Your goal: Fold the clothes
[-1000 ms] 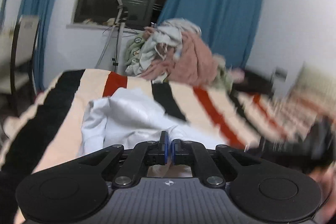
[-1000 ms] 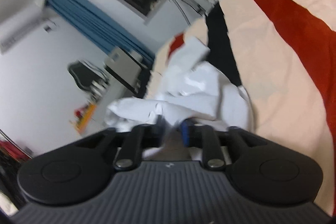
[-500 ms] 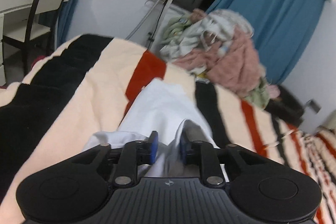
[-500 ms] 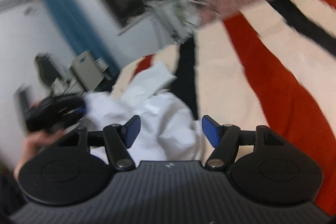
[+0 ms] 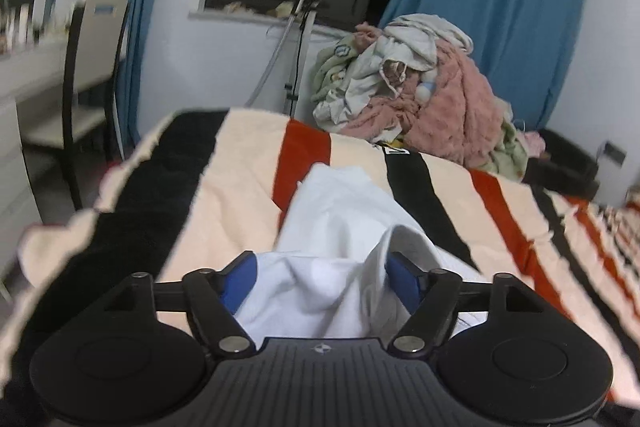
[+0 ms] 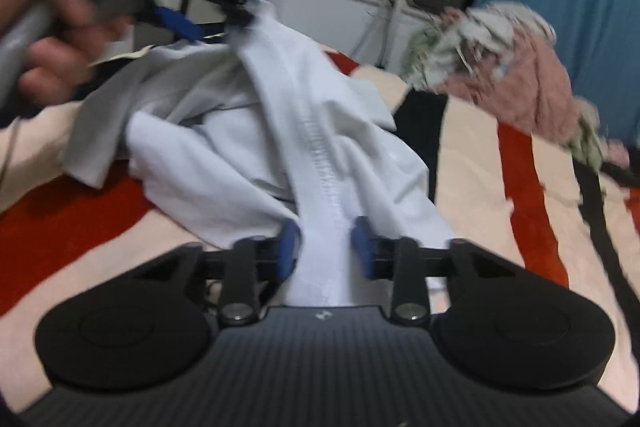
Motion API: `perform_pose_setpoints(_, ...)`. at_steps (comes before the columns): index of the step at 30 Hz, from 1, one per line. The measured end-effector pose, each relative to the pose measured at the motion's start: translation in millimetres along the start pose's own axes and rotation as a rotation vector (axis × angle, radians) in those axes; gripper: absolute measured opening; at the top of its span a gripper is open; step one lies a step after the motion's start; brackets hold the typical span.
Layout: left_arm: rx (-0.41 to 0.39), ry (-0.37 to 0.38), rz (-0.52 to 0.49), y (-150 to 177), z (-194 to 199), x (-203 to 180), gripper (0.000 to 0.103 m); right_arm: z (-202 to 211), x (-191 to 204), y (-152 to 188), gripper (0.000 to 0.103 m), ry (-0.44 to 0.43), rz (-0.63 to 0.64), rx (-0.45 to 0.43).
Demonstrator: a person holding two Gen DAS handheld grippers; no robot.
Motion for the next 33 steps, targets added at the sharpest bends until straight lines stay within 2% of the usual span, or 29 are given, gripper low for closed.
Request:
perform_pose_setpoints(4, -0.051, -0.036, -0.077, 4, 33, -1, 0.08, 17, -24, -9, 0.013, -0.037, -0.162, -0.061)
perform_pose_setpoints(9, -0.079, -0.077, -0.1, 12, 68, -6, 0.082, 38, -55, -18, 0.011, -0.087, -0.339, -0.157)
perform_pose_setpoints(11, -0.099, -0.054, -0.13, 19, 81, -13, 0.082, 46, -67, -19, 0.011, -0.124, -0.422, -0.195)
perform_pose_setpoints(17, -0.236, 0.047, -0.43, 54, 103, -81, 0.085, 61, -101, -15, 0.01, -0.221, -0.649, -0.276)
perform_pose_setpoints(21, -0.344, -0.028, -0.623, 85, 92, -134, 0.086, 61, -112, -11, 0.01, -0.251, -0.722, -0.287)
perform_pose_setpoints(23, -0.389, -0.116, -0.685, 96, 79, -149, 0.088, 63, -115, -10, 0.01, -0.259, -0.739, -0.295)
perform_pose_setpoints(26, -0.508, -0.32, -0.773, 107, 63, -166, 0.088, 65, -113, -8, 0.01, -0.247, -0.731, -0.294)
perform_pose_setpoints(28, -0.58, -0.367, -0.705, 103, 76, -164, 0.088, 66, -111, -6, 0.01, -0.23, -0.718, -0.29)
perform_pose_setpoints(30, -0.65, -0.412, -0.633, 99, 90, -161, 0.092, 64, -108, -6, 0.01, -0.186, -0.679, -0.274)
perform_pose_setpoints(33, -0.694, -0.404, -0.514, 90, 117, -150, 0.1, 58, -101, -7, 0.01, -0.138, -0.621, -0.245)
Point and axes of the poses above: each gripper's, at about its wrist camera, not at the fingertips, and z roughly against the way its jaws point, x to its left, y to its underside, the point moved 3 cm from there along -z, roughly the way its jaws point, and after that the axes turned 10 degrees about -y, right-handed, at the moved point
